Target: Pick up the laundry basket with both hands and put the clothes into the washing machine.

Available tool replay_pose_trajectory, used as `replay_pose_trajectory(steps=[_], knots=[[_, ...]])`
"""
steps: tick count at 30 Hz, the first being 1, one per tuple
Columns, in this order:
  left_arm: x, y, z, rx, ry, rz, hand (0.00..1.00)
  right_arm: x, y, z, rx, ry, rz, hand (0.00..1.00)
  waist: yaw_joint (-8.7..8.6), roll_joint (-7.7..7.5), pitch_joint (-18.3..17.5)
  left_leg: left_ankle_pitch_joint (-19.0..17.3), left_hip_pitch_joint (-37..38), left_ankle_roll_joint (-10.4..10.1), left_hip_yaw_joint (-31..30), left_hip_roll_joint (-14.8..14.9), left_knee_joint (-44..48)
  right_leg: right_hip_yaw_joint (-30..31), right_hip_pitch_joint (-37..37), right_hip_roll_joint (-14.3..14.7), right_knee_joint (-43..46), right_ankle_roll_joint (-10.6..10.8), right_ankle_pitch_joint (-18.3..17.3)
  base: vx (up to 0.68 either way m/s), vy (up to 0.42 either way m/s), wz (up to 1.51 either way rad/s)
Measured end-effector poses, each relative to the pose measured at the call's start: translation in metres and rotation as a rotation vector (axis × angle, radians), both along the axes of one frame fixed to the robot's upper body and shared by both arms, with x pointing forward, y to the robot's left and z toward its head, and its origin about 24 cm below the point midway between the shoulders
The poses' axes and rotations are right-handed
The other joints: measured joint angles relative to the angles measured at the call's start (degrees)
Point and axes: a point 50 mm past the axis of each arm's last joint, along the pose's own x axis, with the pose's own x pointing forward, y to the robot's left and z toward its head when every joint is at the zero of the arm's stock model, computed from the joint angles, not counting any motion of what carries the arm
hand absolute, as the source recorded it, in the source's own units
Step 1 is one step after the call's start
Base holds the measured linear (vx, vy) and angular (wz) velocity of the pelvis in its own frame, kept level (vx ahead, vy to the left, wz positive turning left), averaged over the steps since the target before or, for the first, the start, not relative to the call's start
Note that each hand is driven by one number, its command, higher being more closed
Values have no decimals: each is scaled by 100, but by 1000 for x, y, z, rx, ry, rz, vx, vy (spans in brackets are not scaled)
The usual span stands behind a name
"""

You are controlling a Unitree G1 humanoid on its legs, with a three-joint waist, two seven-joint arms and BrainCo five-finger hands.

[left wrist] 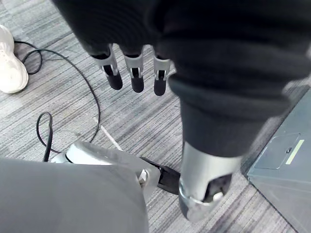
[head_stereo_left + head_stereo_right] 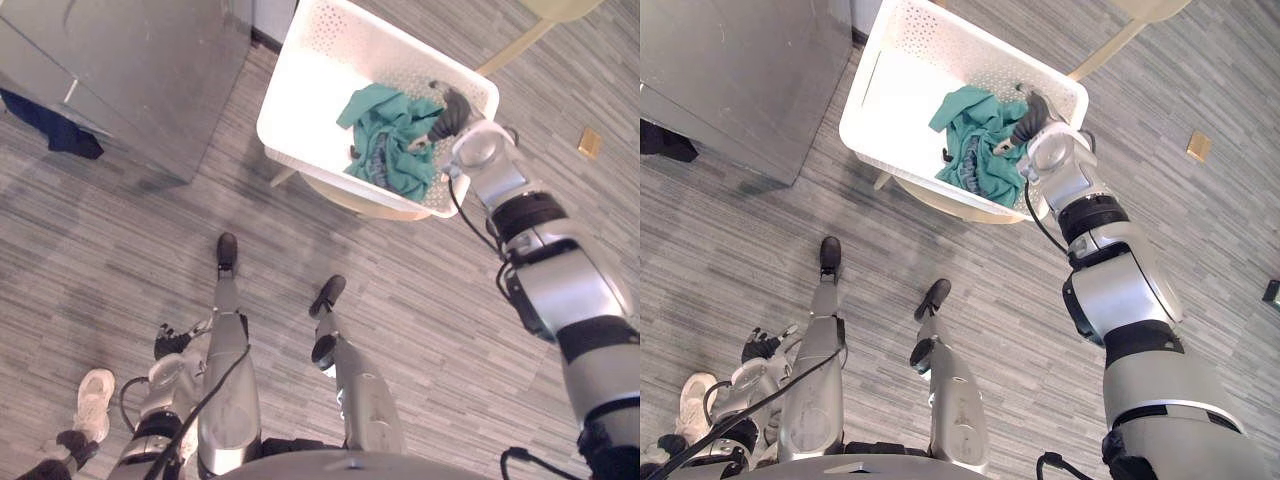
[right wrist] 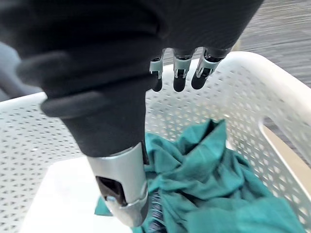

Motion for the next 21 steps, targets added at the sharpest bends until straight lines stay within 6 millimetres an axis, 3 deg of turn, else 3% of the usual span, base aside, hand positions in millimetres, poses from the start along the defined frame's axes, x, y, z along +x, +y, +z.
replay_pose_trajectory(steps=[3, 9, 13, 21], knots=[[0, 3, 1, 6, -3, 4, 0, -1, 14, 12, -37, -21, 69, 0, -21, -83, -5, -17, 62, 1, 41, 10, 0, 37, 32, 4, -7, 1, 3, 9, -26, -8], [0, 9, 3, 18, -8, 13, 0, 0, 16, 7, -54, 5, 76, 0, -14, -202, 7, -23, 0, 8, 12, 0, -1, 7, -2, -7, -3, -33, -31, -2, -3, 2], [3, 7, 6, 14, -25, 7, 0, 3, 7, -5, -62, 94, 53, 0, 23, -202, 7, -18, -99, 6, -77, -11, -1, -102, -28, -14, -3, -17, -39, 4, -3, 10], [3, 6, 6, 19, -31, -2, 0, 4, -5, -12, -21, 140, 13, 0, 82, -200, 8, -3, -319, 7, -183, -27, 0, -180, -206, -16, 59, 13, -59, 15, -1, 4]])
